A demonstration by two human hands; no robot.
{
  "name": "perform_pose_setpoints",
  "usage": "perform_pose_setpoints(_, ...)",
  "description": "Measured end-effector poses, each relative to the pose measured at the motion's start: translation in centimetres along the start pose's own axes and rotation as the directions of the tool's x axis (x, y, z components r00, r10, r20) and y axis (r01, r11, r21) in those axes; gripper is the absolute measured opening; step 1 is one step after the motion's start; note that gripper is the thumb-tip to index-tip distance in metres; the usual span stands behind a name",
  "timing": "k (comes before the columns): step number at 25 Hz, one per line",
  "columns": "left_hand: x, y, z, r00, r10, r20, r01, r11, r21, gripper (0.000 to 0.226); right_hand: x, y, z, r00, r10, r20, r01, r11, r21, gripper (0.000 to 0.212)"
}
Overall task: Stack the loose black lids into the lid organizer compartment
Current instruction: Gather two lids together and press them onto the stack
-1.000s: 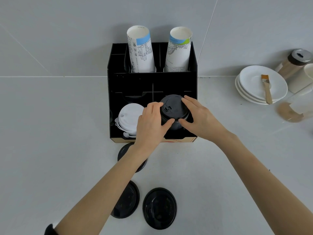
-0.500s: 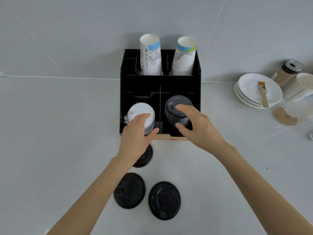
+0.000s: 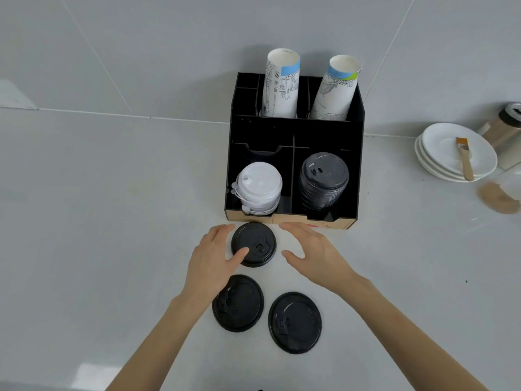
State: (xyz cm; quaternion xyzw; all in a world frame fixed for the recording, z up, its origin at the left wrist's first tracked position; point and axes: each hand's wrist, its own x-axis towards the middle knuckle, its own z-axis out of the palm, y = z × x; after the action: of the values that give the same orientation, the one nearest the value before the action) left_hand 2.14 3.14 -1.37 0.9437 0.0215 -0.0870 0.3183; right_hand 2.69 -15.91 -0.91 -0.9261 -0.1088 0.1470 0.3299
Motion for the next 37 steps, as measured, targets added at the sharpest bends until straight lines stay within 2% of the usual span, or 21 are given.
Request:
perform_pose_setpoints(7,-0.7,-1.9,1.4,0.991,-0.096,0.095,0.094,0.995,0.025,0.056,1.9,0.2,2.0,0.994,0.037,0.103,-0.034,0.999,-0.029,0.055)
perform_pose_setpoints(15,-0.8,-2.2,2.4,0.983,-0.108,0.146,0.106,0.994,0.022,0.058,3.0,0.0,2.8,0.990,0.029,0.137,-0.024,0.999,-0.036,0.059)
perform_pose_setpoints(21,-0.6,-1.8,2.7,0.978,-0.111,0.177,0.132,0.985,-0.110,0.067,3.1,0.4,3.4,0.992,0.047,0.120,-0.043,0.999,-0.032,0.061)
perform_pose_setpoints(27,-0.4,-1.5,2.1,0.979,-0.039,0.202,0.066,0.989,-0.129,0.074,2.0,0.5,3.3,0.995,0.038,0.089,-0.043,0.997,0.057,0.062)
perform_pose_setpoints(32,-0.4,-0.8,1.5,0.977,0.048,0.210,-0.021,0.992,-0.125,0.080,0.7,0.5,2.4,0.999,-0.029,0.019,0.026,0.992,0.121,0.062)
perform_pose_setpoints(37,0.1,0.1,0.8,0.967,0.153,0.203,-0.115,0.976,-0.186,0.075,-0.5,0.6,0.5,0.996,-0.059,-0.060,0.066,0.990,0.126,0.060)
